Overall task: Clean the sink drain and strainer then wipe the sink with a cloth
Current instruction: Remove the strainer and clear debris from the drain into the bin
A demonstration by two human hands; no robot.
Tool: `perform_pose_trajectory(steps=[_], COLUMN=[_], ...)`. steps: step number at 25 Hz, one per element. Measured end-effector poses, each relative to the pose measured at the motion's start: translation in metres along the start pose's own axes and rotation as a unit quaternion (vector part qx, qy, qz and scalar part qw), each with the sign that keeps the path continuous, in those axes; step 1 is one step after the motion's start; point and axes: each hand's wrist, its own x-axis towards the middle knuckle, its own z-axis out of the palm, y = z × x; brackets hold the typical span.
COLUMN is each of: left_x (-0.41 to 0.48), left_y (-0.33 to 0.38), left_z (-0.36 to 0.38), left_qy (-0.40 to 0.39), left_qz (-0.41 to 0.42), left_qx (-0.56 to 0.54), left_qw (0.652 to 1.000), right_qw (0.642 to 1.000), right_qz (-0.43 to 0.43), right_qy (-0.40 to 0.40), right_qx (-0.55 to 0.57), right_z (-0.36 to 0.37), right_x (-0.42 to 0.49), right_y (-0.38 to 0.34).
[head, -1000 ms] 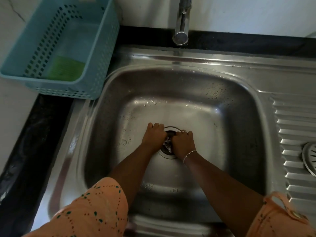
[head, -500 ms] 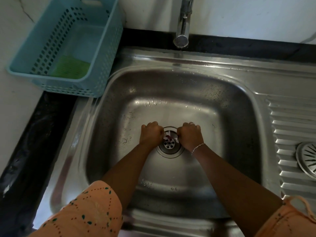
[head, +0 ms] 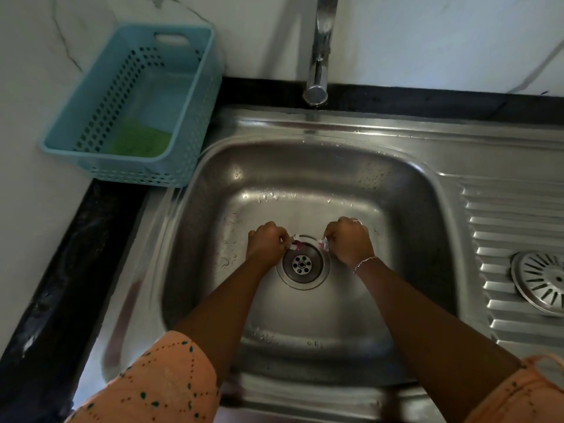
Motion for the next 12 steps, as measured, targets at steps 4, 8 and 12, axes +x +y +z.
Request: perform_pose_trajectory(steps=[4, 8, 12], left_x=[-0.008, -0.024, -0.049], left_y=[0.021, 0.037, 0.050], left_z=[-0.019, -0.042, -0.070], left_qy=[0.027, 0.068, 0.111], left_qz=[0.030, 0.065, 0.096], left_qx=[0.011, 0.025, 0.059], left_qw=[0.999, 0.995, 0.987], right_qw=[0.998, 0.994, 0.982], right_qz=[-0.001, -0.019, -0.038], right_qy=[0.039, 0.095, 0.161], right_qx=[0.040, 0.056, 0.091], right_z=[-0.032, -0.064, -0.098], right_x=[-0.010, -0.025, -0.041], right_y=[-0.001, -0.007, -0.019])
